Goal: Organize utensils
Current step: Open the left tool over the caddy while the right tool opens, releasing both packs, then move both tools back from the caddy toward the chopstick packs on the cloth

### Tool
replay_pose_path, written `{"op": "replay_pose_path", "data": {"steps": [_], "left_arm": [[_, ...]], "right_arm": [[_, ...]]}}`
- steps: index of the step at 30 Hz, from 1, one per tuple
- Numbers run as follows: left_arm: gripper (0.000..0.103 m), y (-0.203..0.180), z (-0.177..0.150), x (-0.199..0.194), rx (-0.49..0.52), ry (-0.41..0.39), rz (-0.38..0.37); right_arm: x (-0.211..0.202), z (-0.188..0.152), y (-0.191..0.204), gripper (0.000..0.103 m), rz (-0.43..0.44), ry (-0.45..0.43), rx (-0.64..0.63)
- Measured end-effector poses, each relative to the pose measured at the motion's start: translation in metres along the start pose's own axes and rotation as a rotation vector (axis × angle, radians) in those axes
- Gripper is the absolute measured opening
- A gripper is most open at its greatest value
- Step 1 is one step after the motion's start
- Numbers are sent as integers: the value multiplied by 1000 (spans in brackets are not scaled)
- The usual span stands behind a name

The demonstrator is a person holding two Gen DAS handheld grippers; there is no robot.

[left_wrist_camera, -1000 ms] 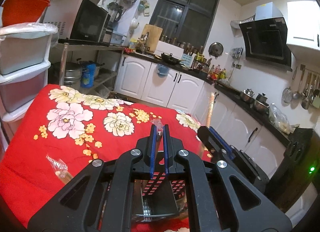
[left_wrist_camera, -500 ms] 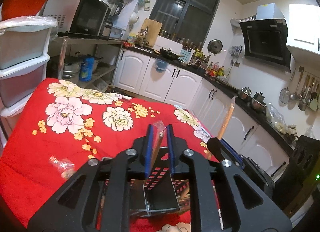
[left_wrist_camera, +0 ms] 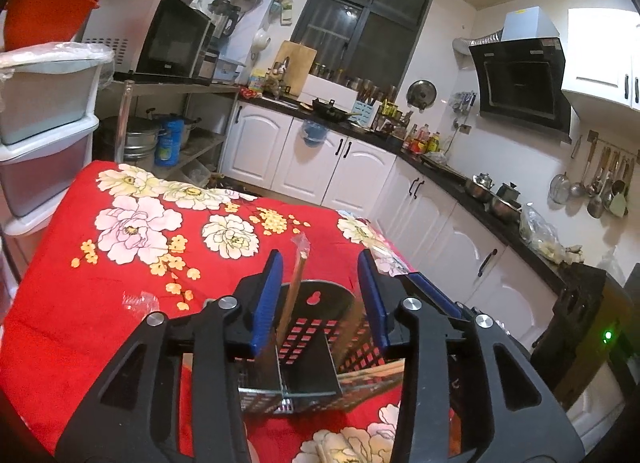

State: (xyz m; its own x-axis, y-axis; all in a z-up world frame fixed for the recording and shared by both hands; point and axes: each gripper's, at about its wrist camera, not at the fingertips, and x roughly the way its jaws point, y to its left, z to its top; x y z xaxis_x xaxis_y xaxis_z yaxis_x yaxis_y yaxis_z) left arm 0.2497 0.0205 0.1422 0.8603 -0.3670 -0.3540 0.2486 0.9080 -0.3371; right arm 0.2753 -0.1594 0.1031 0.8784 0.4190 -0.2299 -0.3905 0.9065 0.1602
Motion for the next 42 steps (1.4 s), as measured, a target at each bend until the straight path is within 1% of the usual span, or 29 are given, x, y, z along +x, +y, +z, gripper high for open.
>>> {"op": "replay_pose_path", "data": {"steps": [5, 8, 10, 15, 20, 22, 24, 28, 36, 42], "left_arm": [[35, -4, -2, -8, 2, -3, 2], [40, -5, -2, -14, 0, -3, -6], [43, -7, -3, -19, 9, -10, 4], [49, -10, -5, -33, 13, -20, 5], [54, -12, -8, -39, 16, -17, 5], [58, -13, -10, -42, 15, -19, 6], [60, -15, -12, -45, 15, -22, 7], [67, -17, -15, -52, 14, -28, 12], [68, -22, -21, -63, 16, -33, 19], [69, -21, -26, -71, 16, -30, 26]], "right_arm": [[-10, 3, -3, 27, 4, -4, -2], [-18, 3, -4, 30, 2, 0, -6], [-22, 3, -5, 32, 0, 4, -5], [-34, 1, -9, 41, 0, 8, 6], [-43, -3, -15, 47, -9, 23, 26], [-46, -4, -18, 48, -9, 28, 37], [-52, -5, -20, 50, -13, 30, 43], [-63, -5, -24, 53, -18, 19, 43], [-80, 5, -26, 55, -16, -9, 45], [-96, 18, -23, 57, 29, -49, 41]]}}
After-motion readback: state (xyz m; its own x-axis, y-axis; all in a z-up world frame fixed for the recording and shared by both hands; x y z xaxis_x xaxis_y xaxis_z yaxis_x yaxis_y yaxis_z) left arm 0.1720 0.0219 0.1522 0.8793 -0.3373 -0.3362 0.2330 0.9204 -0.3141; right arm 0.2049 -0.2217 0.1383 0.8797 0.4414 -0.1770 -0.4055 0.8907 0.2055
